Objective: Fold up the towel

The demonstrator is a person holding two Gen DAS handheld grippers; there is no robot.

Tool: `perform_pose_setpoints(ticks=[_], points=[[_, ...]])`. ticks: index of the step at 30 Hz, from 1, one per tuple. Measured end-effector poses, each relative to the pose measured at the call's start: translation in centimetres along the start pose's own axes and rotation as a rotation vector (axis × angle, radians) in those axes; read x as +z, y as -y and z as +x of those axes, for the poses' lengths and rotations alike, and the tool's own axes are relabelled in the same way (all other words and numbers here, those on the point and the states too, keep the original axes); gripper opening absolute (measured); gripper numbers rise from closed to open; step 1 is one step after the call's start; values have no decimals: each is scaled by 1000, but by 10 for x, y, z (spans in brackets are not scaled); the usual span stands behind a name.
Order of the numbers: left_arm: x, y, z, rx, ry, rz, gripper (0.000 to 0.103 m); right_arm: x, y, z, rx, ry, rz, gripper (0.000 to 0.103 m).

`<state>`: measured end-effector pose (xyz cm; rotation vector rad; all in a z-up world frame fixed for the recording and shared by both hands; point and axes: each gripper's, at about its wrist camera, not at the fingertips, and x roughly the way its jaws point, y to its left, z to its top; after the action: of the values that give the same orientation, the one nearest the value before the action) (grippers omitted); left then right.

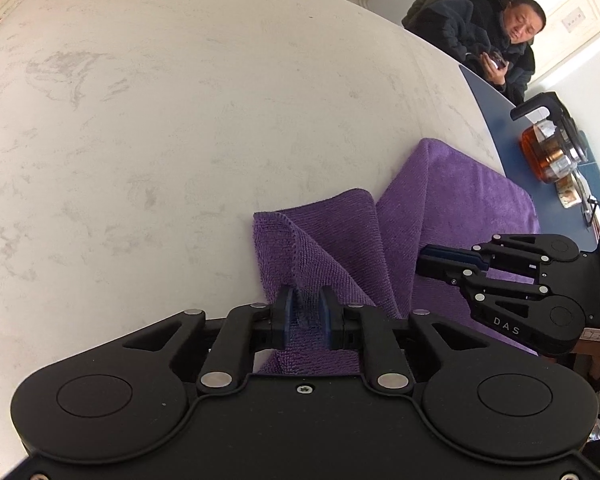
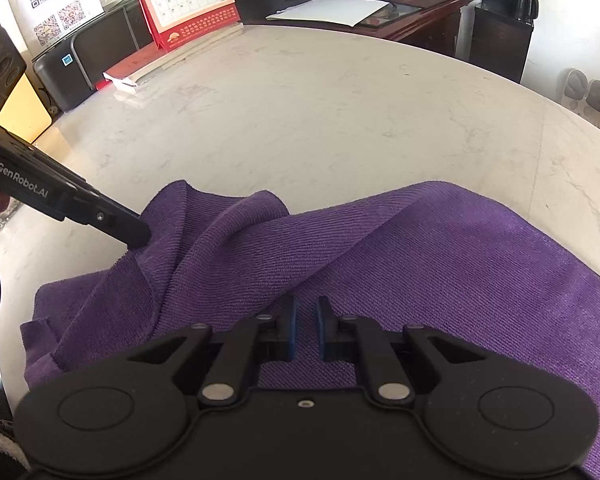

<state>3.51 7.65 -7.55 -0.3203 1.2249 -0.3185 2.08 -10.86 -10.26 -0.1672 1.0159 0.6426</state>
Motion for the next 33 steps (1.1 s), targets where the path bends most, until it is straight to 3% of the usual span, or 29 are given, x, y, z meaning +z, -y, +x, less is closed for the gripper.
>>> perform_pose_setpoints(ticks=[4,8,9,10,11,14,29,33], points=[[5,0,2,-11,1,-9,34,0,-1,0,-2,1,3,9],[8,1,11,-11,-18,-5,32,1,-1,0,-5,1,4,9],[8,2,14,-14,-23,-6,27,1,-1,0,-5,1,5,9],[8,2,16,-17,-28,-6,11,1,-1,0,-6,1,5,9],[8,2,18,-17,-32,-6,3,1,-2,0,-7,0,5,9],[7,3,20,-9,-28,2,2,2,-2,0,-9,0,5,9],[43,-48,-89,240,287,0,1,3,7,-2,-19,-21,3,9],[61,-65,-97,300,309,30,1,7,7,-1,-24,-40,-2,9]])
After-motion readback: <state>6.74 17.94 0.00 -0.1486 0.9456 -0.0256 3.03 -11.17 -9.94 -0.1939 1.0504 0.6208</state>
